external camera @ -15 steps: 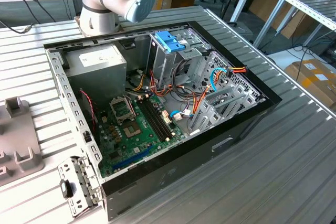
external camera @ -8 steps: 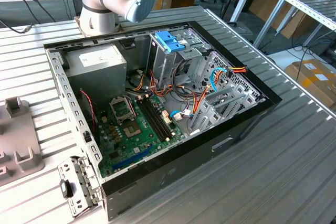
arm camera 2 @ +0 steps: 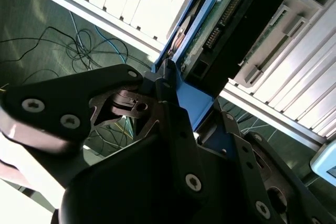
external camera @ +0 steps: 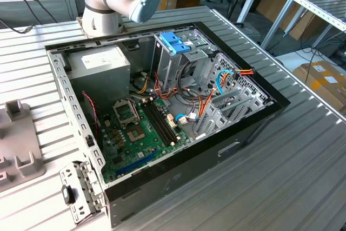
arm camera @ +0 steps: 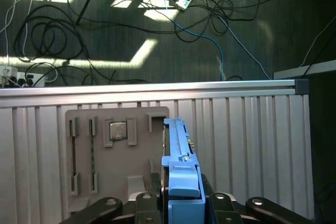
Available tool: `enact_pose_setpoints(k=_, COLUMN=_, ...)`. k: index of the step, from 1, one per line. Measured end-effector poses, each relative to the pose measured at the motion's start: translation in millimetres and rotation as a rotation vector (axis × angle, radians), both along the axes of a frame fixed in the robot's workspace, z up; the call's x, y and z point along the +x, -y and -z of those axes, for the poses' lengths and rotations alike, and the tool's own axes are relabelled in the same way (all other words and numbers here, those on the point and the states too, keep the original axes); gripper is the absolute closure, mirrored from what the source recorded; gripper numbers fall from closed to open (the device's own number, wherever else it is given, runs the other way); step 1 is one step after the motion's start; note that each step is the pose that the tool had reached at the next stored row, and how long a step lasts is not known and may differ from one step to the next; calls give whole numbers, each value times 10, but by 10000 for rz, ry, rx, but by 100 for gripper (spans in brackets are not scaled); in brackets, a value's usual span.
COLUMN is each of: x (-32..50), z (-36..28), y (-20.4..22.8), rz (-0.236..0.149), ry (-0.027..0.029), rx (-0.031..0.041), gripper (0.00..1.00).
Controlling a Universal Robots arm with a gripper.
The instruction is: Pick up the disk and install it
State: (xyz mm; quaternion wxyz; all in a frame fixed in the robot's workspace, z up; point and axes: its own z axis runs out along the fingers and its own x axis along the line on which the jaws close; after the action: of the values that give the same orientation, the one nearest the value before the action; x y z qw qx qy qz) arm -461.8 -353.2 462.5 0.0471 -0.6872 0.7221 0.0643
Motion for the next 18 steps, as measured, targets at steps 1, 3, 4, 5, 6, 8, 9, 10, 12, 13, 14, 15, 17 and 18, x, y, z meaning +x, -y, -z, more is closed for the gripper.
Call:
enact_pose_setpoints(k=1, x=0, z=0, y=7, rz=0, ry=0, rx=0, gripper=63)
enact_pose_setpoints(k=3, x=0, z=0, y=28, rz=0, ry=0, rx=0, gripper=63)
enact_pose_setpoints(k=4, x=0, z=1, y=35, rz=0, ry=1, rx=0, gripper=63)
enact_pose_setpoints(k=5, x=0, z=0, y=42, rz=0, ry=0, rx=0, gripper=63)
enact_pose_setpoints(k=6, x=0, z=0, y=49, rz=0, ry=0, rx=0, gripper=63)
enact_pose_setpoints(k=8, x=0, z=1, y=62, rz=0, ry=1, rx=0, gripper=63)
enact_pose_setpoints(k=9, x=0, z=0, y=73, rz=0, ry=1, rx=0, gripper=63)
enact_pose_setpoints(k=10, x=0, z=0, y=81, rz=1, ry=0, rx=0, gripper=63)
enact_pose_setpoints(k=12, x=0, z=0, y=102, rz=0, ry=1, rx=0, gripper=63)
enact_pose_setpoints(k=13, x=0, z=0, y=109, rz=0, ry=0, rx=0, gripper=63)
enact_pose_setpoints(k=14, x=0, z=0, y=118, rz=0, ry=0, rx=0, gripper=63)
enact_pose_setpoints(k=15, x=0, z=0, y=125, rz=0, ry=0, rx=0, gripper=63)
enact_pose_setpoints(k=17, x=0, z=0, y=143, rz=1, ry=0, rx=0, gripper=63)
enact_pose_setpoints(k=18, x=0, z=0, y=151, rz=0, ry=0, rx=0, gripper=63)
